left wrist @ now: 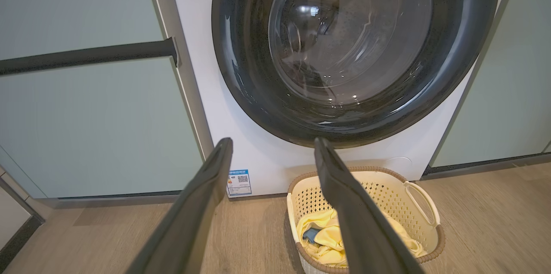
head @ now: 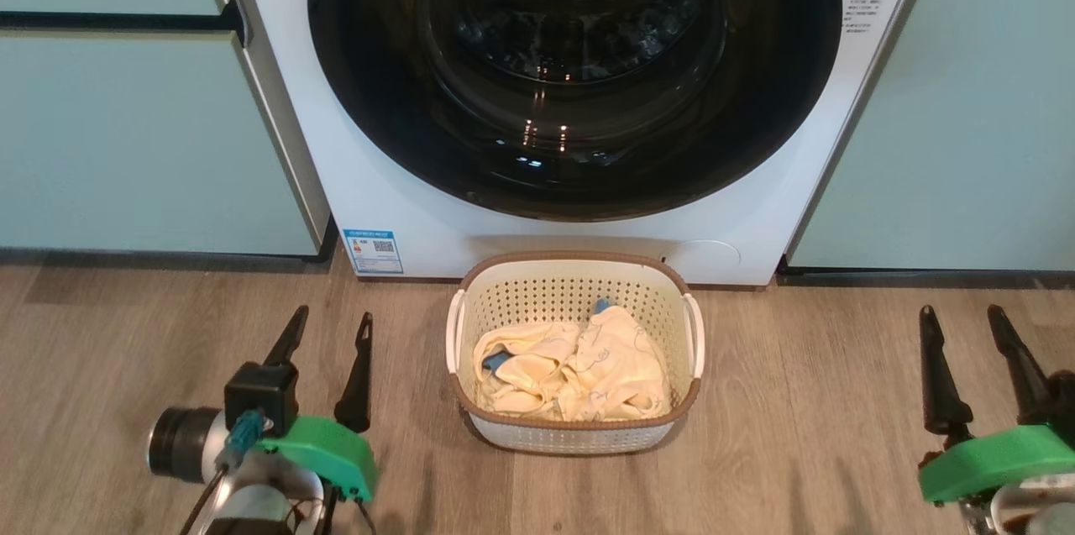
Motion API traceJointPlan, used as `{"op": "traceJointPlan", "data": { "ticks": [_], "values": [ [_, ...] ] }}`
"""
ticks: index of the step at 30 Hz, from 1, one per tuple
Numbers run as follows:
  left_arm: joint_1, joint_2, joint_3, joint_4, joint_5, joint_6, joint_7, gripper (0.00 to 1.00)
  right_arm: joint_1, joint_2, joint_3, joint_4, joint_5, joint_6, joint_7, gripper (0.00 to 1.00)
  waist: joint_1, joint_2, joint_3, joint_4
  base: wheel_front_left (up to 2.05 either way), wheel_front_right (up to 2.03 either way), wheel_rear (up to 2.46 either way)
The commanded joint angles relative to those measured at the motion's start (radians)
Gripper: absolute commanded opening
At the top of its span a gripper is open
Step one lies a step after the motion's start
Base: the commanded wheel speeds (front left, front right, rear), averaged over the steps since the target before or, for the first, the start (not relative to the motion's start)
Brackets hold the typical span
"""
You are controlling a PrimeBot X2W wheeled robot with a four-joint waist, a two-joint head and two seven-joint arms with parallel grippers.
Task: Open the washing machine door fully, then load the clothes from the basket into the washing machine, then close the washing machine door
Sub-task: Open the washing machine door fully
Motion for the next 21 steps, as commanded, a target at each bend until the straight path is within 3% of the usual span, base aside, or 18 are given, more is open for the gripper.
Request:
{"op": "traceJointPlan", "data": {
  "ticks": [1,21],
  "values": [
    [-0.059,0.026,0.029,-0.025,-0.004,0.004,-0.010,1.00,-0.055,-0.003,0.018,-0.031,0.005,-0.003,-0.010,1.00,0.0000,-0.0001,0.001,0.000,0.69,0.69,-1.39],
    [-0.069,0.032,0.023,-0.021,-0.012,0.008,-0.010,1.00,-0.058,-0.003,0.011,-0.036,0.014,-0.003,-0.010,1.00,0.0000,-0.0001,0.011,-0.008,1.15,1.15,-2.31]
  ]
}}
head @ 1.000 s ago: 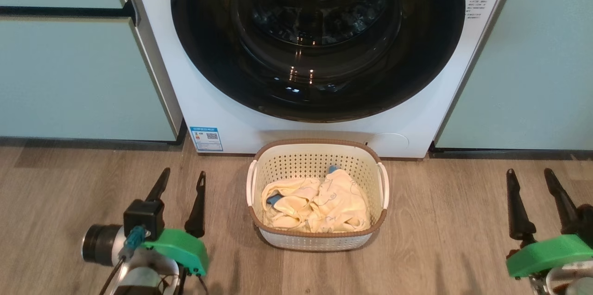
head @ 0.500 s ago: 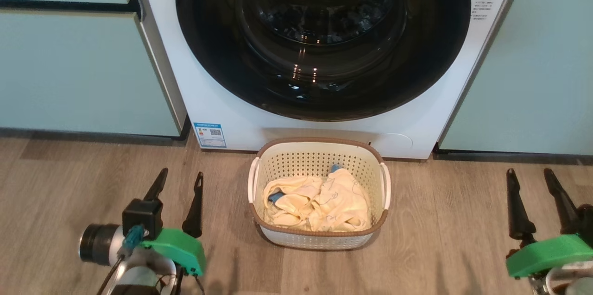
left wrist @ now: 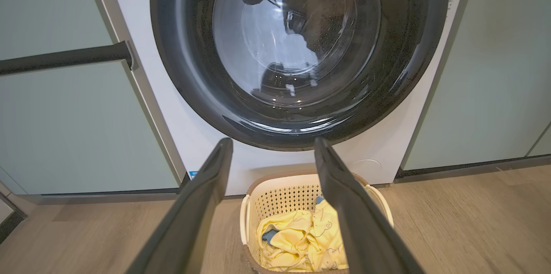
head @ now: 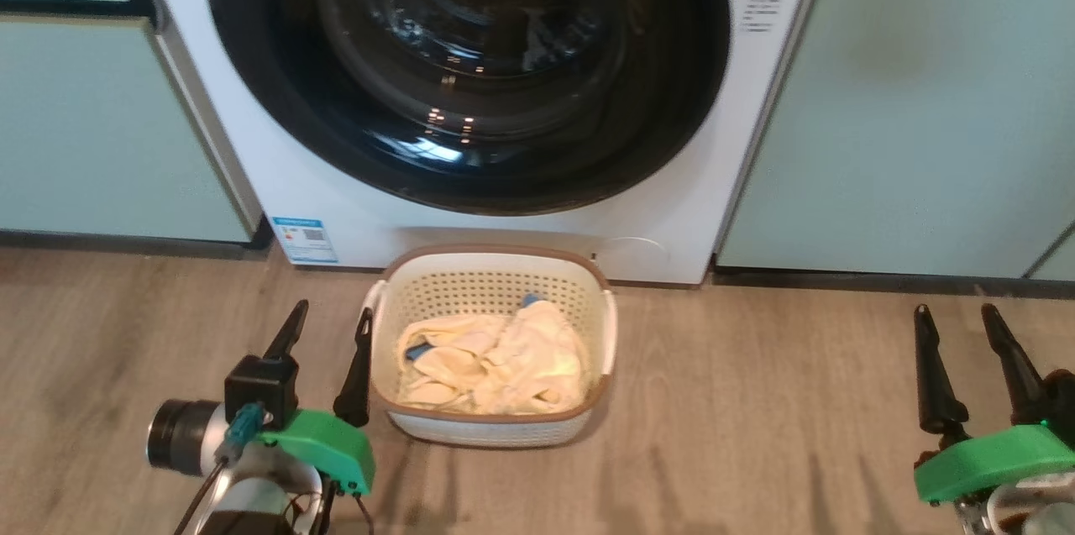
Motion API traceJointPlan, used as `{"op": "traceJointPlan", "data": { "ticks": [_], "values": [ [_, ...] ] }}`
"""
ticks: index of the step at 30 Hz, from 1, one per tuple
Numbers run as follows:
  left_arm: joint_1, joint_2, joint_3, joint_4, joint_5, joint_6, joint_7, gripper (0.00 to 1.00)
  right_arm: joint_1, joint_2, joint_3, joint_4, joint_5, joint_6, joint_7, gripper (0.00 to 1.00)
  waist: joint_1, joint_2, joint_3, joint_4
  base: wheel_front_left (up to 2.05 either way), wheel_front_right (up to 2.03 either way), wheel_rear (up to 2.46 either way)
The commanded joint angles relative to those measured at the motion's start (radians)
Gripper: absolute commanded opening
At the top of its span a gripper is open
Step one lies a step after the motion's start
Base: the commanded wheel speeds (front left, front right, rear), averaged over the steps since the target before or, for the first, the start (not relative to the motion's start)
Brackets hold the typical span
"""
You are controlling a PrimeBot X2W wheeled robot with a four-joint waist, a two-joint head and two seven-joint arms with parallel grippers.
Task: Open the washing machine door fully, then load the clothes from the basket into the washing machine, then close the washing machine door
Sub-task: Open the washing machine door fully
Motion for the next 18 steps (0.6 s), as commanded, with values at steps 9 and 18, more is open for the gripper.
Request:
{"op": "traceJointPlan", "data": {
  "ticks": [9,18],
  "values": [
    [-0.049,0.013,0.040,-0.048,-0.009,0.003,-0.010,1.00,-0.053,-0.016,0.017,-0.040,0.010,-0.003,-0.010,1.00,0.0000,-0.0001,0.000,-0.003,1.13,1.13,-2.26],
    [-0.041,0.012,0.039,-0.051,-0.007,0.008,-0.010,1.00,-0.047,-0.016,0.016,-0.044,0.013,-0.003,-0.010,1.00,0.0000,-0.0001,-0.008,-0.005,0.53,0.53,-1.07]
  ]
}}
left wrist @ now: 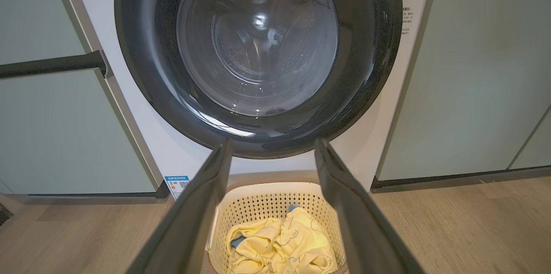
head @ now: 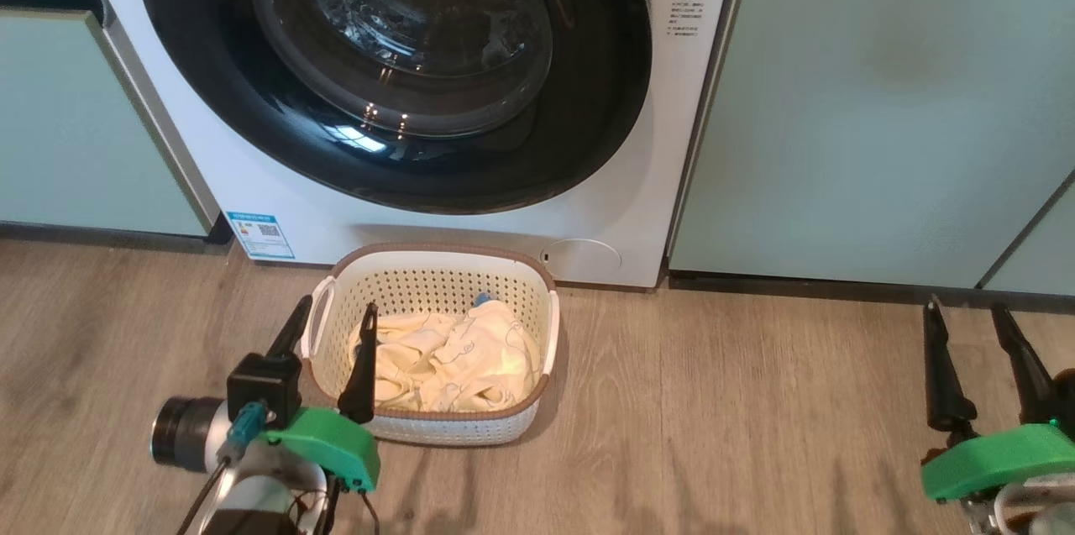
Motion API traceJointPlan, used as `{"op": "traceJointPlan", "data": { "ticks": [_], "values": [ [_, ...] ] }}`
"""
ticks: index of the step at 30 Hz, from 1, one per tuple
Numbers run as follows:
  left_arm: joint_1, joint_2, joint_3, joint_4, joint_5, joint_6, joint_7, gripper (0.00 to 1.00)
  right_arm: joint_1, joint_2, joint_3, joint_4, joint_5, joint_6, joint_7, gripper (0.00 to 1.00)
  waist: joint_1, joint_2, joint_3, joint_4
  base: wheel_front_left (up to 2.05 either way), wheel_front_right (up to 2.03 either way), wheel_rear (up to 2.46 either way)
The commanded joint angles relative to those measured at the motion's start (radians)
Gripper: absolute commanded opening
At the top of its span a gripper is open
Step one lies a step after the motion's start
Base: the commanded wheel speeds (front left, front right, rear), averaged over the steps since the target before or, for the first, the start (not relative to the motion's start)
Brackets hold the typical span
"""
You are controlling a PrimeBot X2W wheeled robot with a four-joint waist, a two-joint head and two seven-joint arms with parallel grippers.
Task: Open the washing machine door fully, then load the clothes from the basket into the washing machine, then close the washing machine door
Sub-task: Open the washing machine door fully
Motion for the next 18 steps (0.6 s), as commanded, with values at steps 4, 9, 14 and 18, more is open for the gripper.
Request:
{"op": "traceJointPlan", "data": {
  "ticks": [4,9,14,18],
  "values": [
    [-0.039,0.019,0.041,-0.032,-0.007,0.005,-0.010,1.00,-0.045,-0.011,0.025,-0.035,0.006,-0.003,-0.010,1.00,0.0000,-0.0001,-0.002,-0.002,0.05,0.05,-0.10],
    [-0.038,0.020,0.040,-0.031,-0.008,0.005,-0.010,1.00,-0.042,-0.011,0.025,-0.035,0.008,-0.003,-0.010,1.00,0.0000,-0.0001,-0.003,-0.005,0.00,0.00,0.00],
    [-0.037,0.021,0.038,-0.027,-0.008,0.007,-0.010,1.00,-0.042,-0.011,0.025,-0.036,0.008,-0.003,-0.010,1.00,0.0000,-0.0001,-0.002,-0.006,0.00,0.00,0.00],
    [-0.037,0.022,0.036,-0.023,-0.009,0.009,-0.010,1.00,-0.039,-0.011,0.023,-0.037,0.006,-0.003,-0.010,1.00,0.0000,-0.0001,-0.001,-0.006,0.00,0.00,0.00]
  ]
}}
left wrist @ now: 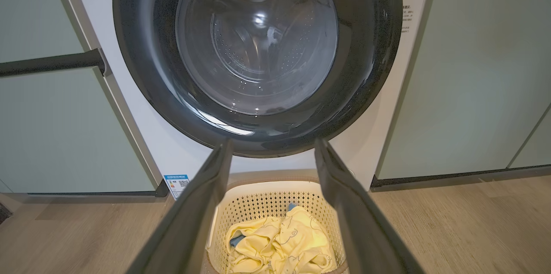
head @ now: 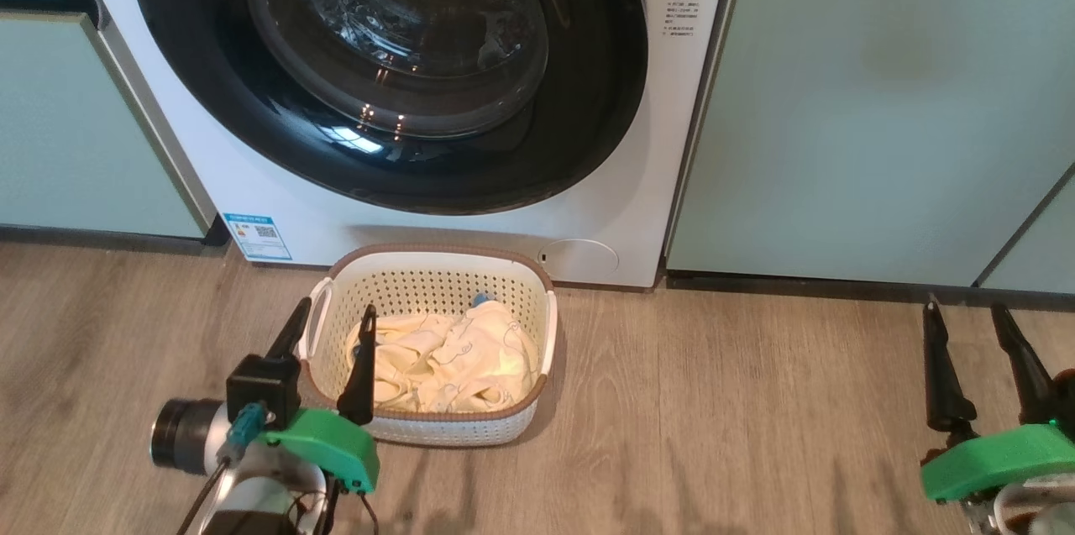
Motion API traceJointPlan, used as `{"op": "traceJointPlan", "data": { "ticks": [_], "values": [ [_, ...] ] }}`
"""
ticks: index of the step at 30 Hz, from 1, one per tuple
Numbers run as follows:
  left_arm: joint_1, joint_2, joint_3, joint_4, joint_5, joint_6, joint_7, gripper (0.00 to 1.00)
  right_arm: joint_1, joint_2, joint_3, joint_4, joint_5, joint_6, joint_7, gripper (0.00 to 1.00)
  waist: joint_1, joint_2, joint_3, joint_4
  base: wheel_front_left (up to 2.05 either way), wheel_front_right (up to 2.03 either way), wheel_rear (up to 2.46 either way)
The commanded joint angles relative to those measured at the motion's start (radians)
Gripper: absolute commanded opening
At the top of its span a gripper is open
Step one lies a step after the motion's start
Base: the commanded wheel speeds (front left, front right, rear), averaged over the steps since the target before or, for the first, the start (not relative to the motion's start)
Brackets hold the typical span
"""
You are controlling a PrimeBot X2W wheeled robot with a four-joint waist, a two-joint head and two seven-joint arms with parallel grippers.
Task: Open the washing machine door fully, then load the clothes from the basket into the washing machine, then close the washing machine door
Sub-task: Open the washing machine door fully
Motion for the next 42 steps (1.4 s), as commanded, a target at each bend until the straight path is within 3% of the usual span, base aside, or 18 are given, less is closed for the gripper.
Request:
{"op": "traceJointPlan", "data": {
  "ticks": [1,10,11,12,13,28,32,37,42],
  "values": [
    [-0.038,0.020,0.037,-0.026,-0.005,0.006,-0.010,1.00,-0.040,-0.012,0.022,-0.036,0.007,-0.003,-0.010,1.00,0.0000,0.0000,0.000,0.000,0.00,0.00,0.00],
    [-0.041,0.023,0.033,-0.027,-0.006,0.009,-0.010,1.00,-0.040,-0.012,0.023,-0.041,0.009,-0.003,-0.010,1.00,0.0000,0.0000,0.007,0.002,0.00,0.00,0.00],
    [-0.042,0.023,0.033,-0.029,-0.006,0.009,-0.010,1.00,-0.041,-0.012,0.023,-0.042,0.010,-0.003,-0.010,0.95,0.0000,0.0000,0.010,0.001,0.00,0.00,0.00],
    [-0.043,0.024,0.033,-0.032,-0.006,0.010,-0.010,1.00,-0.042,-0.012,0.024,-0.042,0.014,-0.003,-0.010,0.41,0.0000,0.0000,0.012,0.001,0.00,0.00,0.00],
    [-0.044,0.024,0.032,-0.036,-0.005,0.010,-0.010,1.00,-0.044,-0.012,0.025,-0.042,0.018,-0.003,-0.009,0.00,0.0000,0.0000,0.017,0.001,0.00,0.00,0.00],
    [-0.085,0.020,0.028,-0.079,0.002,0.012,-0.010,1.00,-0.091,-0.012,0.028,-0.030,0.057,-0.003,-0.003,0.00,0.0000,0.0000,0.104,0.016,0.00,0.00,0.00],
    [-0.113,0.016,0.021,-0.094,0.007,0.005,-0.010,1.00,-0.129,-0.012,0.034,-0.019,0.115,-0.003,0.003,0.00,0.0000,0.0000,0.154,0.037,0.00,0.00,0.00],
    [-0.148,0.008,0.008,-0.109,0.012,-0.004,-0.010,1.00,-0.191,-0.012,0.060,-0.008,0.311,-0.003,0.035,0.00,0.0000,0.0000,0.210,0.066,0.00,0.00,0.00],
    [-0.184,-0.002,-0.003,-0.116,0.019,-0.013,-0.010,1.00,-0.274,-0.012,0.084,-0.019,0.578,-0.003,0.116,0.00,0.0000,0.0000,0.260,0.095,0.00,0.00,0.00]
  ]
}}
